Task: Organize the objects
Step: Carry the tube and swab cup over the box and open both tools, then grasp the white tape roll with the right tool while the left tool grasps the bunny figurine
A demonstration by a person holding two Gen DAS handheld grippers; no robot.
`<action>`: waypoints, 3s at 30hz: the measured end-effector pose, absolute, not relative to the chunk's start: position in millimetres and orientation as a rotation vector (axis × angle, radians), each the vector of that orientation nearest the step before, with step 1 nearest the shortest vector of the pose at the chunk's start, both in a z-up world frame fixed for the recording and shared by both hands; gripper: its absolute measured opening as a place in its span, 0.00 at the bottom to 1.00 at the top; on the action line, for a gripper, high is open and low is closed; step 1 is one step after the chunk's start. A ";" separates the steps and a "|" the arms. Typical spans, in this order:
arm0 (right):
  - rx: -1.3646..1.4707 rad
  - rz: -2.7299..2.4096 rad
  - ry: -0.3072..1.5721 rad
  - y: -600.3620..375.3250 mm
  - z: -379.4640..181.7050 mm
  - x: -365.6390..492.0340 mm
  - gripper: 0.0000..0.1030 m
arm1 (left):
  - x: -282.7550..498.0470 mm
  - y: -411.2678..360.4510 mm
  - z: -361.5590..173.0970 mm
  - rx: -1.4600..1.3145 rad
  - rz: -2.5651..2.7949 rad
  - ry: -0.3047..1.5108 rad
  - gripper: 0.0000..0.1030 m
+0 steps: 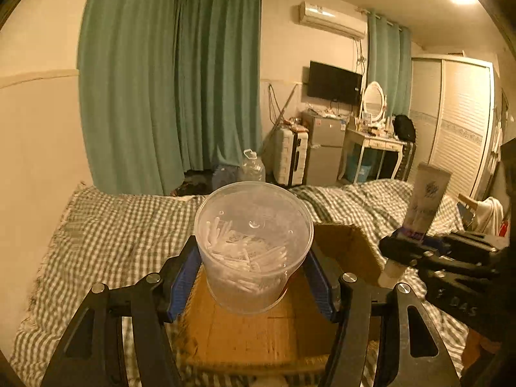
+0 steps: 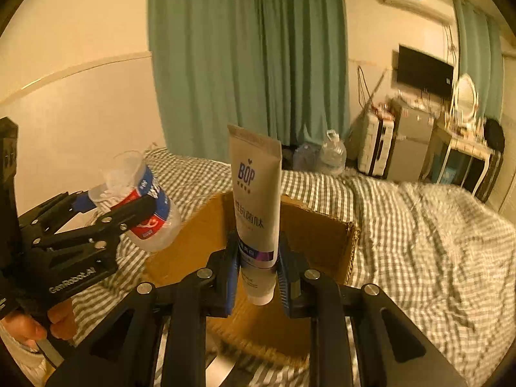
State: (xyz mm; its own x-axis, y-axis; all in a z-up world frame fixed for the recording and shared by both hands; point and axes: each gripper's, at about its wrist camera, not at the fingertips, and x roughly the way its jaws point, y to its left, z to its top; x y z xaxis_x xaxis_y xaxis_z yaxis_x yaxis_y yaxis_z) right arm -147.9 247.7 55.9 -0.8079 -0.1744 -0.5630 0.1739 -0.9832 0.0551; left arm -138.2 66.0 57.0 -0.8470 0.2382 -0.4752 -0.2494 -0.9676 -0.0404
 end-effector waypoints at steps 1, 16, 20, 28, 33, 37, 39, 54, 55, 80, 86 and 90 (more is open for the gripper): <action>0.912 -2.815 -0.024 251.8 45.5 -160.5 0.19 | -148.3 69.3 47.6 -0.733 2.783 0.037 0.62; 1.202 -2.737 0.001 263.7 -57.9 -215.7 0.41 | -195.8 97.8 -31.1 -0.968 2.744 0.086 0.75; 1.163 -2.786 -0.093 275.5 -41.7 -200.5 0.70 | -177.9 93.0 -1.4 -0.839 2.787 0.117 0.94; 1.089 -2.882 -0.032 267.2 44.3 -128.6 0.70 | -112.4 62.3 76.0 -0.732 2.803 0.071 0.95; 1.009 -2.960 0.083 245.1 95.0 -75.6 0.70 | -72.6 35.0 97.4 -0.713 2.812 0.047 0.96; 0.995 -2.987 0.155 225.6 103.3 -40.7 0.70 | -47.4 13.5 85.1 -0.765 2.816 0.038 0.96; 1.010 -2.980 0.171 216.0 95.6 -28.9 0.70 | -40.0 2.6 72.4 -0.798 2.813 0.020 0.96; 1.280 -2.768 -0.010 201.5 -64.5 -59.0 0.70 | -47.4 -1.4 -81.9 -1.007 2.769 0.040 0.96; 1.295 -2.770 0.000 201.4 -72.6 -60.2 0.70 | -46.7 -0.9 -87.2 -1.022 2.758 0.036 0.96; 1.356 -2.738 0.149 198.2 -111.7 -49.1 0.31 | -66.0 36.1 -157.2 -1.235 2.495 0.153 0.69; 1.317 -2.748 0.124 199.1 -98.8 -49.2 0.31 | -57.2 34.5 -151.2 -1.222 2.471 0.139 0.66; 1.296 -2.750 0.111 199.4 -91.3 -43.9 0.28 | -40.8 33.2 -130.0 -1.188 2.495 0.126 0.58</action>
